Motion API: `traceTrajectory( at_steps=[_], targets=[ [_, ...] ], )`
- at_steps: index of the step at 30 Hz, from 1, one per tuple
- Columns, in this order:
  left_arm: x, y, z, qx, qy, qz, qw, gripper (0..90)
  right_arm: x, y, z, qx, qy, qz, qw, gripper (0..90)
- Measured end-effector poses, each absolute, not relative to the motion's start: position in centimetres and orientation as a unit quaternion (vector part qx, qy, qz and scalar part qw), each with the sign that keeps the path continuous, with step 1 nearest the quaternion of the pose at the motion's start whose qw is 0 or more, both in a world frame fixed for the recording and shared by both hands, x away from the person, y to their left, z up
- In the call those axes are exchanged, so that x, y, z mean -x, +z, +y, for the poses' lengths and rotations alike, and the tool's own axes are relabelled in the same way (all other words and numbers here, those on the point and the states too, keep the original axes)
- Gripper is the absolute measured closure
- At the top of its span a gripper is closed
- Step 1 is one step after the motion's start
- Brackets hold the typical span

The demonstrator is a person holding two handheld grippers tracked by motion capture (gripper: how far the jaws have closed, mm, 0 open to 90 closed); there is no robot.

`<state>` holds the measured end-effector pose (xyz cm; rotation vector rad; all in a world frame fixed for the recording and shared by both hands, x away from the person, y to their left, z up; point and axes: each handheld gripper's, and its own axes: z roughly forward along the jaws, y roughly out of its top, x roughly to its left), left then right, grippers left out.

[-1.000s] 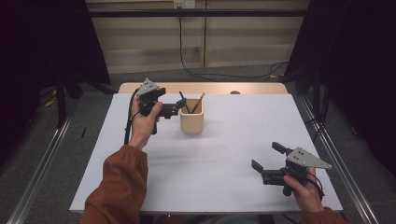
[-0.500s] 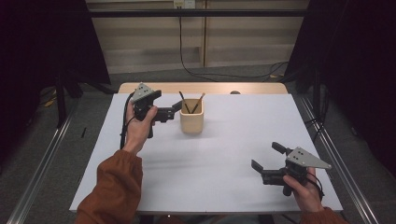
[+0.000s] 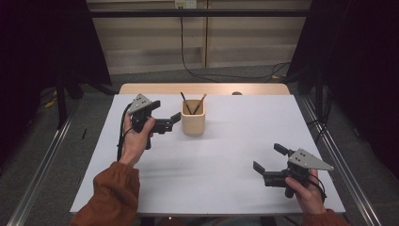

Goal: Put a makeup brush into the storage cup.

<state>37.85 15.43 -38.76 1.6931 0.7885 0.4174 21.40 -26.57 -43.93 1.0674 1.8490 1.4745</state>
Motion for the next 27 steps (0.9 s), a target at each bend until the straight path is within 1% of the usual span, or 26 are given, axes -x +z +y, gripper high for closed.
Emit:
traceTrajectory(
  at_steps=[3, 5, 8, 18, 21, 25, 27],
  targets=[
    [-37.2, -38.9, 15.6, -0.724, 0.183, 0.336, 0.574, 1.3, -21.4, -43.9, -26.6, -0.396, 0.547, 0.686, 0.271, 0.0],
    [-36.7, -39.0, 15.7, -0.725, 0.196, 0.337, 0.568, 2.2, -21.4, -43.9, -26.6, -0.396, 0.547, 0.685, 0.271, 0.0],
    [-36.1, -39.1, 16.1, -0.725, 0.19, 0.336, 0.57, 2.1, -21.4, -43.9, -26.6, -0.395, 0.547, 0.686, 0.272, 0.0],
    [-33.9, -39.7, 17.9, -0.714, 0.199, 0.342, 0.577, 1.7, -21.4, -43.9, -26.6, -0.397, 0.546, 0.685, 0.272, 0.0],
    [-33.0, -40.0, 18.5, -0.707, 0.222, 0.351, 0.572, 1.3, -21.4, -43.9, -26.6, -0.397, 0.545, 0.686, 0.273, 0.0],
    [-32.1, -40.3, 19.2, -0.705, 0.222, 0.35, 0.576, 1.1, -21.4, -43.9, -26.6, -0.396, 0.543, 0.687, 0.275, 0.0],
    [-31.7, -40.5, 19.4, -0.705, 0.212, 0.349, 0.58, 1.1, -21.4, -43.9, -26.5, -0.394, 0.543, 0.689, 0.275, 0.0]
  ],
)
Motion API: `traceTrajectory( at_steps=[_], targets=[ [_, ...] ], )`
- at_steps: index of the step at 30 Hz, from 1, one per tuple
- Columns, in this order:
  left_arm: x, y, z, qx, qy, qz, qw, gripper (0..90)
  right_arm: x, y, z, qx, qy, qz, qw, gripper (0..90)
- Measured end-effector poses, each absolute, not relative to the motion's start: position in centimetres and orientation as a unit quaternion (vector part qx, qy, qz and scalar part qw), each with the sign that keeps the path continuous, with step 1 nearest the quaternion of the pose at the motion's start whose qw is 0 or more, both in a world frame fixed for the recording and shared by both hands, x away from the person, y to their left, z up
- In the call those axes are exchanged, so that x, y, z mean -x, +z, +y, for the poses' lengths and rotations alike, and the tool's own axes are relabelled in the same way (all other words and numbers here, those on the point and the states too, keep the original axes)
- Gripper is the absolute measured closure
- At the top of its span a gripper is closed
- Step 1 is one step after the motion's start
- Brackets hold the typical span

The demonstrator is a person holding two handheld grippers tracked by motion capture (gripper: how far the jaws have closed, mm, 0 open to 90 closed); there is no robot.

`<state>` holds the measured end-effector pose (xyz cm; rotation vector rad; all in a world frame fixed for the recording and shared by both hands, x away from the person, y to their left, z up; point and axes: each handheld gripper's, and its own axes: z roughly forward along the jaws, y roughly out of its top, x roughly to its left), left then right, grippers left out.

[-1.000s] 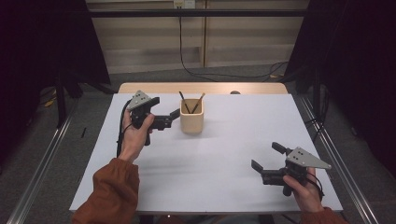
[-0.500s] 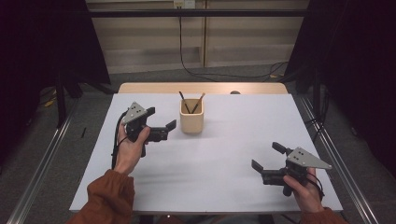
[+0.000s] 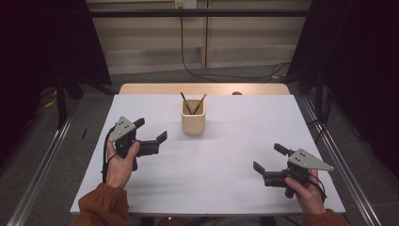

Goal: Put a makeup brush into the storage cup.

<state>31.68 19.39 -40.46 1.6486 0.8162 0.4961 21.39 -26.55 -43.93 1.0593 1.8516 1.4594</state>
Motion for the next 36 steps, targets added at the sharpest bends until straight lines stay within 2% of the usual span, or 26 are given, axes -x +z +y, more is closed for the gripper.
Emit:
traceTrajectory(
  at_steps=[5, 22, 36],
  targets=[
    [-30.1, -41.1, 19.9, -0.717, 0.214, 0.34, 0.57, 1.3, -21.3, -43.9, -26.7, -0.397, 0.543, 0.687, 0.275, 0.0],
    [-25.5, -42.8, 22.2, -0.715, 0.22, 0.353, 0.563, 1.1, -21.3, -44.0, -26.6, -0.396, 0.541, 0.688, 0.278, 0.0],
    [-25.0, -43.6, 23.0, -0.704, 0.222, 0.362, 0.57, 1.6, -21.3, -44.0, -26.8, -0.393, 0.539, 0.691, 0.28, 0.0]
  ],
)
